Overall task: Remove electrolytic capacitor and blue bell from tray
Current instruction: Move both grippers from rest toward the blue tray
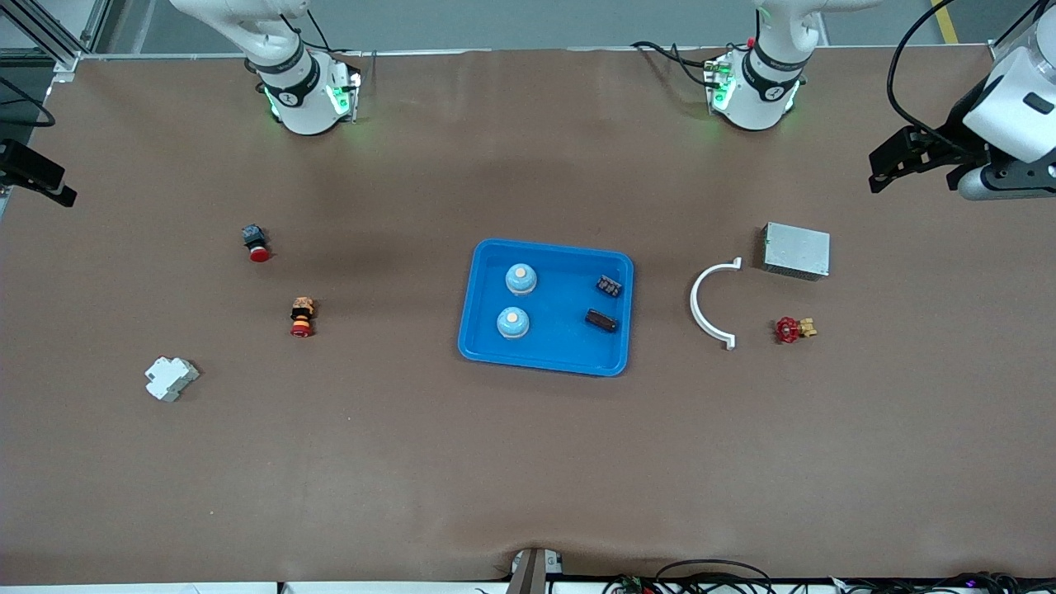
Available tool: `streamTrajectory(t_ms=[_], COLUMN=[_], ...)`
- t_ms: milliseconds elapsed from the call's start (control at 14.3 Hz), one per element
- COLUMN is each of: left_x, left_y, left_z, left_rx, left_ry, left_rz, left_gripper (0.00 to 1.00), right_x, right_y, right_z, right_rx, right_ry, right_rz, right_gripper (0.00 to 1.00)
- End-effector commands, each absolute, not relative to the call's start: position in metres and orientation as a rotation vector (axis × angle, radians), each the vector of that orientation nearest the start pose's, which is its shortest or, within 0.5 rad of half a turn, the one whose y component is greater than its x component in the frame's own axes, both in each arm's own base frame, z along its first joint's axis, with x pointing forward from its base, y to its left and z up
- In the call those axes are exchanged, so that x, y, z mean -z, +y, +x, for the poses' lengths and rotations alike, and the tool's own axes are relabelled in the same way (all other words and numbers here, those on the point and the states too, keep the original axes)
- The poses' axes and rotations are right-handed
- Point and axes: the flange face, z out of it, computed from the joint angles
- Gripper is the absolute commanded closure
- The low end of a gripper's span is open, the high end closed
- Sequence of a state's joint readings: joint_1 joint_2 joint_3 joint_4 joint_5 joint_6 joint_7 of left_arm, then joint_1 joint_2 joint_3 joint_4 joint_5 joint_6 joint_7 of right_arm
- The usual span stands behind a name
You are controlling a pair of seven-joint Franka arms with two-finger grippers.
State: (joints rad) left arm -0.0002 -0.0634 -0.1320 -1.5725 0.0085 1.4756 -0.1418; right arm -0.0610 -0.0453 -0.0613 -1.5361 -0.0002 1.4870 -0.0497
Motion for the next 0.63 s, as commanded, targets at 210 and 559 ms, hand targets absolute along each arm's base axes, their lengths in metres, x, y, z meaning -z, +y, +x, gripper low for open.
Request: streamTrajectory(t_ms=[210, 559], left_x=[-0.655, -0.586], left_y=[-0.066, -0.079], left_z=[0.520, 0.541], left_rx=[-0.069, -0.294], left_ry=[-0.013, -0.011], left_rz=[-3.122, -3.115], left_gripper=[0.00, 0.00], right_x=[-0.664, -0.656], right_y=[-0.072, -0.063], right_z=[0.522, 0.520], right_rx=[0.010, -0.047], right_ry=[0.122, 0.103], right_rz=[-3.121, -3.118], right_gripper=[0.00, 0.00])
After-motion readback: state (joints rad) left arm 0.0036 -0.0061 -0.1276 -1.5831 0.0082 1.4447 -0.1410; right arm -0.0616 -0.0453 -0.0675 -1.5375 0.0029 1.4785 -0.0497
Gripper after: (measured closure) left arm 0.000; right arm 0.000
